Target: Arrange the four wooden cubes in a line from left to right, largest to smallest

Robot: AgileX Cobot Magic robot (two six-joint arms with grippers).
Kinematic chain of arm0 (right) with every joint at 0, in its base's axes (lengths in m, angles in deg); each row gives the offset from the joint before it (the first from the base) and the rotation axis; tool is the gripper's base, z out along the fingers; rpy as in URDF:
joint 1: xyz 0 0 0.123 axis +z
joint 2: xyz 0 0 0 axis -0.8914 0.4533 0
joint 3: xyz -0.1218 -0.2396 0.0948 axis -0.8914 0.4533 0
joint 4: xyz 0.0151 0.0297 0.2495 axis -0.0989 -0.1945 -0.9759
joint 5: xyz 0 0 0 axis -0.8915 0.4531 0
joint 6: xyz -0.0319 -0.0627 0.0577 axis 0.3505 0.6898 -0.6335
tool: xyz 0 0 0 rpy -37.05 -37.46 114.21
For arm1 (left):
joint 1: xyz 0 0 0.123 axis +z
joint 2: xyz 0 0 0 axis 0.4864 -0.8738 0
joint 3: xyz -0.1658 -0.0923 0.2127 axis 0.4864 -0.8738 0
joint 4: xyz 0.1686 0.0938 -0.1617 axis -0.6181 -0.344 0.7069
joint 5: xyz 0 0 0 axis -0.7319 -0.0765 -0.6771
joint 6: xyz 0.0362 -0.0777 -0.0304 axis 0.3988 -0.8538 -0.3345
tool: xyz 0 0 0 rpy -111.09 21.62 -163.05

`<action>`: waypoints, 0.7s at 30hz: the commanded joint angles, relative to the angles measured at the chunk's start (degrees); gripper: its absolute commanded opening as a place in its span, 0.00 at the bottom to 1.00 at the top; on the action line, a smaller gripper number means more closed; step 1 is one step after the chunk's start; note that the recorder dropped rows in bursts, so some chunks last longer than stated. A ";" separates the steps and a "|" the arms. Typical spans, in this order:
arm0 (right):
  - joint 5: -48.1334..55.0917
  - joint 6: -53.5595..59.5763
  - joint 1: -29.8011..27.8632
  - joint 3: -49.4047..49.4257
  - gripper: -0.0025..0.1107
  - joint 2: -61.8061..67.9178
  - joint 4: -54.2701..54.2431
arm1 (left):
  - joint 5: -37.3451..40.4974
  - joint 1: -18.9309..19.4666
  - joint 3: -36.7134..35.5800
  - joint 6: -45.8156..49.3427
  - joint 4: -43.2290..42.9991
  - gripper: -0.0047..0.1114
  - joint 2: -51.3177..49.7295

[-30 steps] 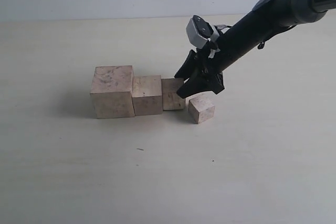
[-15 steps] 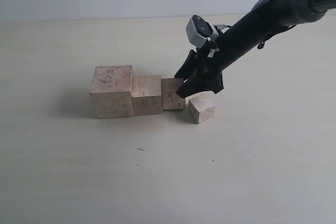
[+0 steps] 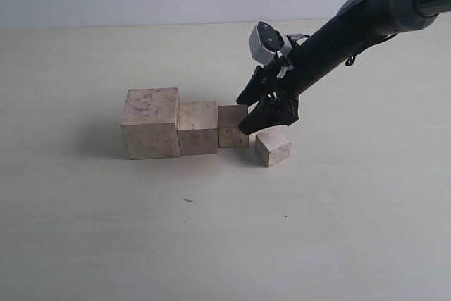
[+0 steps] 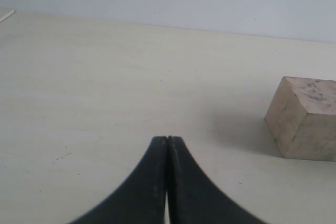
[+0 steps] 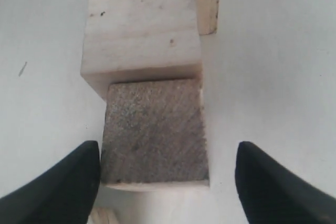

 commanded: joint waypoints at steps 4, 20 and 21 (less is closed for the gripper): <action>-0.36 -2.06 0.07 0.08 0.64 -5.38 0.47 | -0.55 -0.30 0.02 -0.19 -0.04 0.04 0.33; -12.83 -11.76 0.07 0.08 0.63 -3.52 8.25 | -0.55 -0.30 0.02 -0.19 -0.04 0.04 0.33; -12.81 -11.76 0.07 0.08 0.63 -3.15 7.83 | -0.55 -0.30 0.02 -0.19 -0.04 0.04 0.33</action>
